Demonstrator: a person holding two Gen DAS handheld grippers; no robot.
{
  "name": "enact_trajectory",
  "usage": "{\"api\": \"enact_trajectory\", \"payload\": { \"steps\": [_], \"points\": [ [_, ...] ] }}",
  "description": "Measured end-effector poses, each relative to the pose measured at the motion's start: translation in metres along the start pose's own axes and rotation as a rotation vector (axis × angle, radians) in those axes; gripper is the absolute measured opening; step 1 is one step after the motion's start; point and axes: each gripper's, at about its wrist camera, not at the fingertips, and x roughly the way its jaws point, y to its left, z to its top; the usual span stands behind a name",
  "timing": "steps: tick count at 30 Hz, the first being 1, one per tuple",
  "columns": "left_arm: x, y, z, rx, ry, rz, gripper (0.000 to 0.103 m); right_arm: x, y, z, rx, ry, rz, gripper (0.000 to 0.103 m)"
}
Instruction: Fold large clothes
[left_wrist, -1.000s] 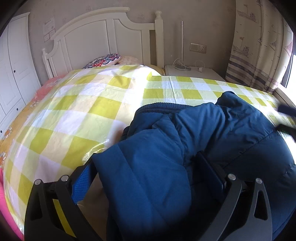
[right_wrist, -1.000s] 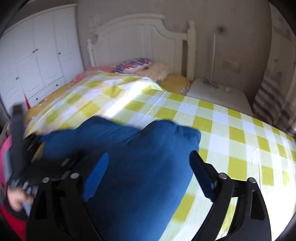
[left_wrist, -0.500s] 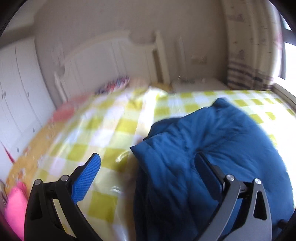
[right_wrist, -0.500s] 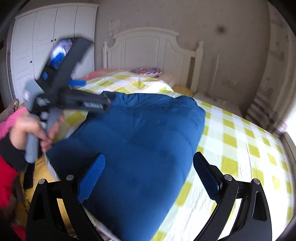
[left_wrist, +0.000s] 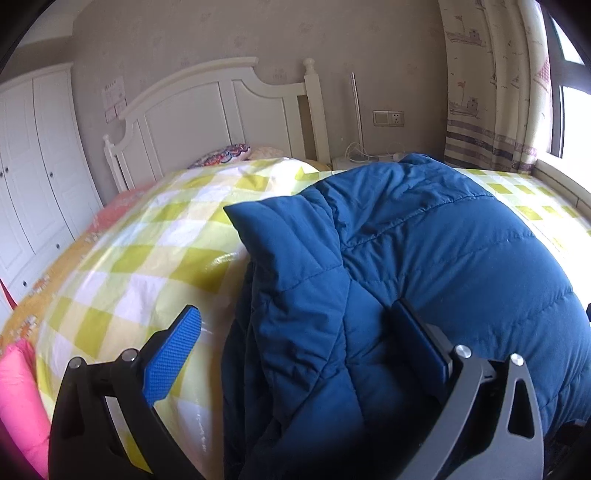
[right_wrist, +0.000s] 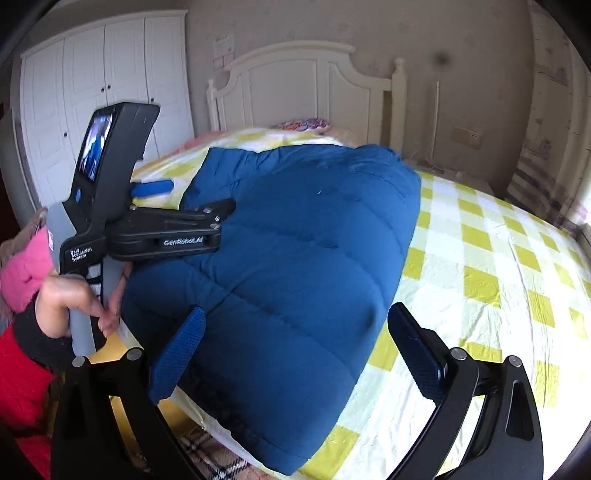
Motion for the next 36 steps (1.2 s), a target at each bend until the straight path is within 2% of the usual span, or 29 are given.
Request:
{"api": "enact_trajectory", "payload": {
  "steps": [3, 6, 10, 12, 13, 15, 17, 20, 27, 36],
  "points": [
    [0.001, -0.003, 0.001, 0.005, 0.004, 0.005, 0.101, 0.014, -0.009, -0.004, 0.039, 0.032, 0.039, 0.098],
    [0.002, -0.002, -0.001, -0.004, 0.007, 0.000, 0.101, 0.006, -0.015, 0.007, 0.060, 0.087, 0.073, 0.097],
    [0.004, 0.004, -0.001, -0.032, 0.021, -0.036, 0.101, -0.019, -0.025, 0.030, 0.080, -0.042, 0.024, 0.097],
    [0.004, 0.004, -0.001, -0.036, 0.022, -0.040, 0.101, -0.016, -0.031, 0.037, 0.096, -0.071, 0.028, 0.097],
    [0.004, 0.004, -0.001, -0.036, 0.021, -0.038, 0.101, -0.007, -0.031, 0.039, 0.099, -0.059, 0.039, 0.097],
    [0.004, 0.004, -0.001, -0.043, 0.021, -0.041, 0.101, 0.025, -0.027, 0.033, 0.075, 0.044, 0.049, 0.099],
    [0.005, 0.005, -0.003, -0.046, 0.027, -0.044, 0.101, 0.028, -0.023, 0.026, 0.058, 0.006, 0.024, 0.099],
    [0.006, 0.007, -0.004, -0.059, 0.029, -0.056, 0.101, 0.024, -0.026, 0.029, 0.063, 0.034, 0.034, 0.099],
    [0.006, 0.015, -0.006, -0.094, 0.066, -0.096, 0.101, 0.028, -0.027, 0.027, 0.071, 0.023, 0.031, 0.099],
    [0.003, 0.015, -0.011, -0.100, 0.070, -0.095, 0.101, 0.034, -0.023, 0.026, 0.068, 0.031, 0.030, 0.099]
  ]
}}
